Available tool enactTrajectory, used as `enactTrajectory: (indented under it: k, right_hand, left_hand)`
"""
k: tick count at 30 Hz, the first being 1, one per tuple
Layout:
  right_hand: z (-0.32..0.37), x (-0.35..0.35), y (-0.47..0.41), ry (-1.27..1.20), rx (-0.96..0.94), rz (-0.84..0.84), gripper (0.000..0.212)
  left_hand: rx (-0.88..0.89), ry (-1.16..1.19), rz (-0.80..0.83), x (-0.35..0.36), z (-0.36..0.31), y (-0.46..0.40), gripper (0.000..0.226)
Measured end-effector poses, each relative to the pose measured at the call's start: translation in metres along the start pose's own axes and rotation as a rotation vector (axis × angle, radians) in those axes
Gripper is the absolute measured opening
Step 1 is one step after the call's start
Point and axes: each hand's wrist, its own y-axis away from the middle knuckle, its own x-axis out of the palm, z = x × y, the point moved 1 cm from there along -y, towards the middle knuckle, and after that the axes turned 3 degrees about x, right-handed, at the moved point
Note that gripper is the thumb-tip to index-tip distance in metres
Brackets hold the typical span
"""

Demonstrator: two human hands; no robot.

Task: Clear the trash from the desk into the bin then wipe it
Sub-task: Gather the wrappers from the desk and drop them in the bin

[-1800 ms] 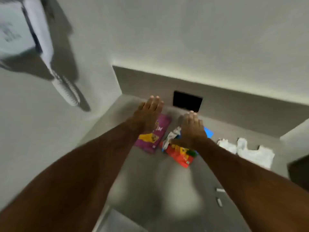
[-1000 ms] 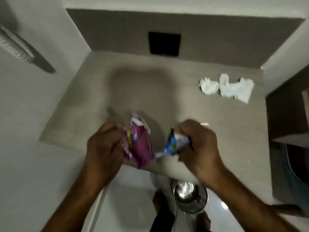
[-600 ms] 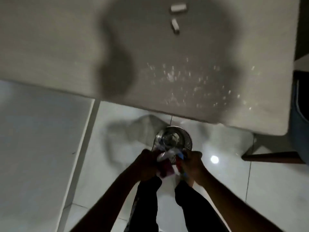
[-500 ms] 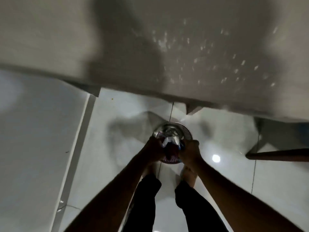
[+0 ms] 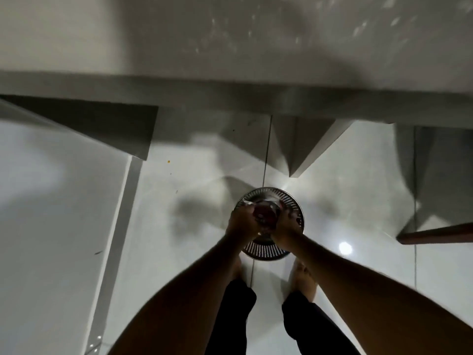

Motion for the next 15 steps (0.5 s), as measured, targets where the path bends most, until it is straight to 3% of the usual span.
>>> enactTrajectory:
  k: [3, 7, 15]
  right_hand:
    - [0.011, -0.018, 0.036, -0.038, -0.122, -0.017, 0.063]
    - [0.046, -0.060, 0.119, -0.080, -0.236, -0.090, 0.043]
    - [0.164, -0.163, 0.351, -0.025, -0.712, -0.357, 0.031]
  left_hand:
    - [0.073, -0.042, -0.073, -0.012, 0.010, 0.014, 0.044]
    - [0.209, -0.096, -0.209, -0.057, 0.000, 0.075, 0.049]
    - [0.487, -0.091, -0.653, -0.210, -0.041, 0.230, 0.019]
